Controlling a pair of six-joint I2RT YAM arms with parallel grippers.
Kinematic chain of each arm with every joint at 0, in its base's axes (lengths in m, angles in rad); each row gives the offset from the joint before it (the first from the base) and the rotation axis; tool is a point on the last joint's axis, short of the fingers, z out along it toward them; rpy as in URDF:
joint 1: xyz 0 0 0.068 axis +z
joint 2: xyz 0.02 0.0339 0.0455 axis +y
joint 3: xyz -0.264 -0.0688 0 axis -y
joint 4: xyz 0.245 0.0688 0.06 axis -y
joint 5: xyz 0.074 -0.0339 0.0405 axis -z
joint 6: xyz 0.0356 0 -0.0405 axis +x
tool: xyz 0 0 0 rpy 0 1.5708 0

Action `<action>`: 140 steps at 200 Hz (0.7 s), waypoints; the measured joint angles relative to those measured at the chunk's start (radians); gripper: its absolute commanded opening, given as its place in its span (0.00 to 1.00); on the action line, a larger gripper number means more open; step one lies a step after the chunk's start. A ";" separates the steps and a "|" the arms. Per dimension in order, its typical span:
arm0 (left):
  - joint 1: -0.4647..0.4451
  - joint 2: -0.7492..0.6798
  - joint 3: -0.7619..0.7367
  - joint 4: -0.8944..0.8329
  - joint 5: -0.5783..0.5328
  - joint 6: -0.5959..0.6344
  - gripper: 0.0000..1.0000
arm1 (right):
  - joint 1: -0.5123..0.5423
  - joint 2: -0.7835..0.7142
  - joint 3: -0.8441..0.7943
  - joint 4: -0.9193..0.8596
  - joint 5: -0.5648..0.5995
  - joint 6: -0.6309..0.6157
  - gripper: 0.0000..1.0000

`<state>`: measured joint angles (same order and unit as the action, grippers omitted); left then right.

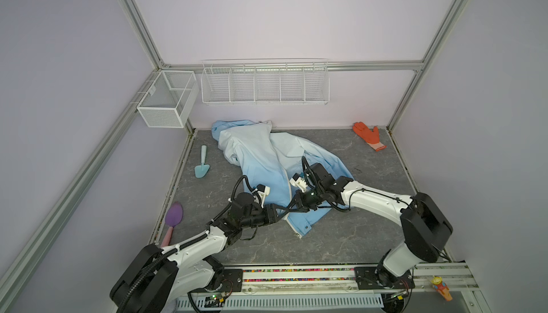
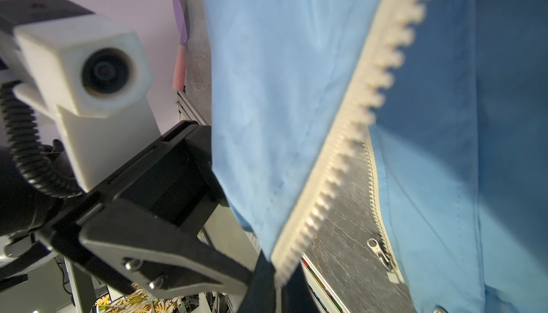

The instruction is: Zip up the jacket

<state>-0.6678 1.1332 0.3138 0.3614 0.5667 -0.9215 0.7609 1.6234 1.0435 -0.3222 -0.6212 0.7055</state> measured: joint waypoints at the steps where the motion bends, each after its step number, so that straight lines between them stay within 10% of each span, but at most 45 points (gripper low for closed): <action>1: 0.000 0.004 0.001 0.003 0.001 -0.005 0.36 | 0.000 0.000 0.000 -0.001 0.000 0.000 0.07; 140: -0.013 0.070 0.036 0.029 0.086 0.036 0.17 | -0.010 -0.010 0.003 -0.063 0.014 -0.032 0.07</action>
<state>-0.6811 1.2030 0.3500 0.3901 0.6529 -0.8852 0.7506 1.6138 1.0470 -0.3847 -0.6067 0.6739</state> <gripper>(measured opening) 0.193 0.067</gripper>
